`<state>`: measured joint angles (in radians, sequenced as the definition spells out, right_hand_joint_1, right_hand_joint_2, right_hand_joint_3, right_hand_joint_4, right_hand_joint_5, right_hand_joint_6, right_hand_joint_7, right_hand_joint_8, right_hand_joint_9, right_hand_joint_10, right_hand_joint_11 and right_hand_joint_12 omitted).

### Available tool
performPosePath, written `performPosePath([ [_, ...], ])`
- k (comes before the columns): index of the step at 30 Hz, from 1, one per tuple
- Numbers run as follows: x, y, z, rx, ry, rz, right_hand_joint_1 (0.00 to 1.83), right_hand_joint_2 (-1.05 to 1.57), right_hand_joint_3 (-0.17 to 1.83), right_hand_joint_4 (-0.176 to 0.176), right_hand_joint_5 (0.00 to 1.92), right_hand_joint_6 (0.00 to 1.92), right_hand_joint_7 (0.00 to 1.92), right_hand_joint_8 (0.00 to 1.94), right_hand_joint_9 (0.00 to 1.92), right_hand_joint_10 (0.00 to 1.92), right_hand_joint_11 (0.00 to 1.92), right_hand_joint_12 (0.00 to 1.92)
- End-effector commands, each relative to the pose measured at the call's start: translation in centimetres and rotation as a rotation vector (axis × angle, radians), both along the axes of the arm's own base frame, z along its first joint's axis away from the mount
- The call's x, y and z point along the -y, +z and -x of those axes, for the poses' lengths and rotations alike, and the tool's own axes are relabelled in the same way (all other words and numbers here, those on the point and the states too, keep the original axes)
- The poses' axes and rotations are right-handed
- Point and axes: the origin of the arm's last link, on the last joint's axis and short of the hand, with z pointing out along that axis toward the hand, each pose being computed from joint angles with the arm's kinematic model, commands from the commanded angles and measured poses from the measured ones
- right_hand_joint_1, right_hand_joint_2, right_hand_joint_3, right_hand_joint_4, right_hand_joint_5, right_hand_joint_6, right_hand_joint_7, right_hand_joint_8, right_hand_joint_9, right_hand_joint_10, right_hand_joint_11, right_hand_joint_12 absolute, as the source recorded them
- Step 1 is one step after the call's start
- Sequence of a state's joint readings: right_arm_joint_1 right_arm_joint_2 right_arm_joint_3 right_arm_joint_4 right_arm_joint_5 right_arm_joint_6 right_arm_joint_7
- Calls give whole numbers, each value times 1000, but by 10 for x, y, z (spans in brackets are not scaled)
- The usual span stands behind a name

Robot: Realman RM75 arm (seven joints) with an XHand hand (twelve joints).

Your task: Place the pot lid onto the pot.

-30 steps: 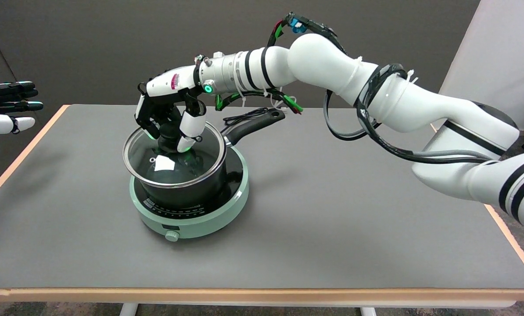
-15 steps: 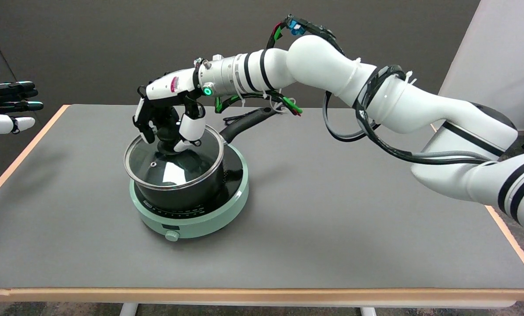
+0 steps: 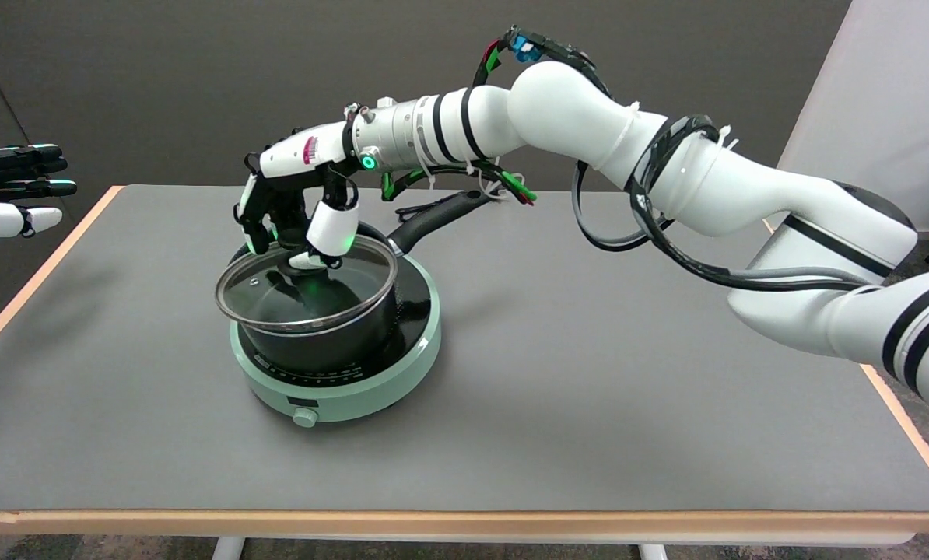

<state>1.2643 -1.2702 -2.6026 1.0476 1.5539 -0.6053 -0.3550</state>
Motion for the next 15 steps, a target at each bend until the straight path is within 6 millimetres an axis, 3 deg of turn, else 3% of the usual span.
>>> performPosePath([
  [1, 1, 3, -1, 1, 6, 6, 944, 696, 912, 176, 695, 556, 849, 397, 808, 609, 484, 846],
  [15, 1, 6, 1, 1, 3, 11, 949, 676, 939, 176, 691, 560, 855, 384, 806, 613, 477, 848],
])
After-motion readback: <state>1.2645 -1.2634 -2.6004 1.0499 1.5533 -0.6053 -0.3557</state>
